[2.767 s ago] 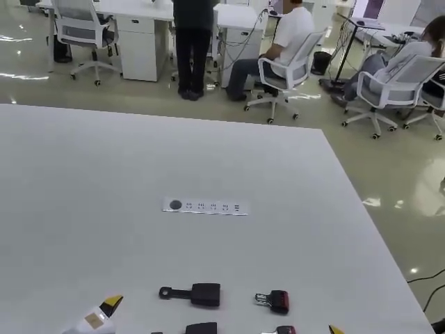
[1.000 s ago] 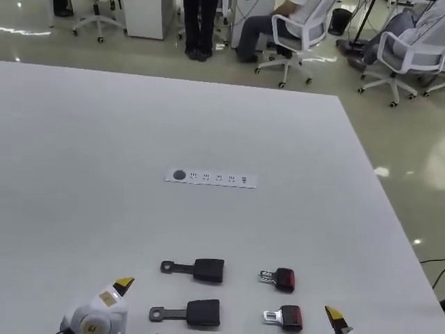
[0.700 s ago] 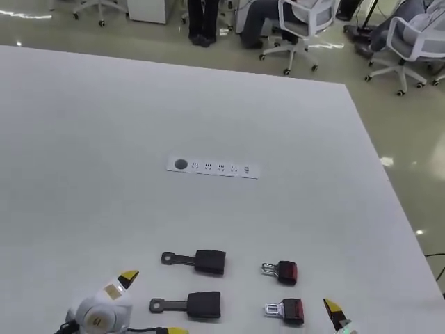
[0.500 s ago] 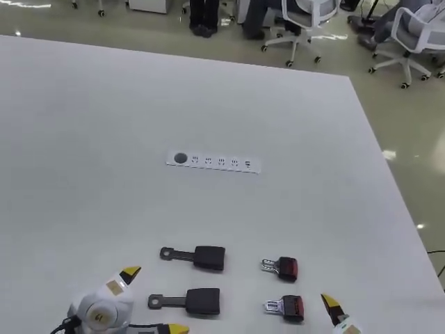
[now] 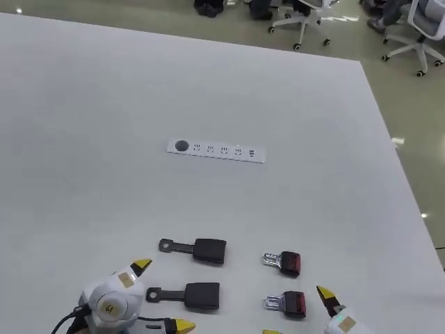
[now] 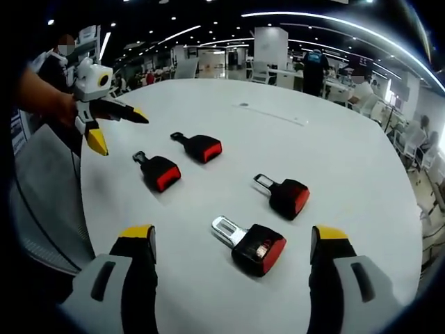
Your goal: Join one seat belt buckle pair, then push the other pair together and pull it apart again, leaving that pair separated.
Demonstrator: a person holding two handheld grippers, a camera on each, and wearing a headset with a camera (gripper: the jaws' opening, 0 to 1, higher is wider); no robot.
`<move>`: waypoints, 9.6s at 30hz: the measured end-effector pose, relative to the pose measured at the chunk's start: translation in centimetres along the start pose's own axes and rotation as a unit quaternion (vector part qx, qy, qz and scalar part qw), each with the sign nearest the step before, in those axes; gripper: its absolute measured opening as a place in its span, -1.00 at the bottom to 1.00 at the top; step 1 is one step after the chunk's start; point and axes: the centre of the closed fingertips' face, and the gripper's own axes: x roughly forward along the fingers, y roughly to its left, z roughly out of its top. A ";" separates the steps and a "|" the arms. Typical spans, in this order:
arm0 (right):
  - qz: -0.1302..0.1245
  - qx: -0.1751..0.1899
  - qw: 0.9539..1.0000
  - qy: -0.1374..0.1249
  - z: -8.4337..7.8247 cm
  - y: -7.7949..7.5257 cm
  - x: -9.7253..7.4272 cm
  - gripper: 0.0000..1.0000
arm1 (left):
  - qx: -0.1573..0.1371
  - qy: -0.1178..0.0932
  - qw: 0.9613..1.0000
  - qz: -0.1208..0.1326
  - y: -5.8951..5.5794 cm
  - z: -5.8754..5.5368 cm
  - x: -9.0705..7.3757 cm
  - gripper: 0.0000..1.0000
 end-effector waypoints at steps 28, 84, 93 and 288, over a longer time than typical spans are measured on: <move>0.140 -0.080 0.985 0.067 -2.4 -0.4 2.0 0.56 | 0.095 0.070 0.988 -0.097 -2.1 -1.5 4.2 0.49; 0.237 -0.213 0.938 0.140 -5.2 -2.0 2.7 -0.29 | 0.293 0.145 0.924 -0.197 -1.6 -4.3 8.0 -0.33; 0.241 -0.232 0.928 0.163 -5.4 -2.1 2.7 -0.30 | 0.309 0.166 0.914 -0.206 -1.7 -4.3 7.8 -0.34; 0.221 -0.159 0.962 0.021 2.5 7.3 8.2 0.36 | 0.258 0.119 0.939 -0.194 -2.0 -0.5 6.2 0.34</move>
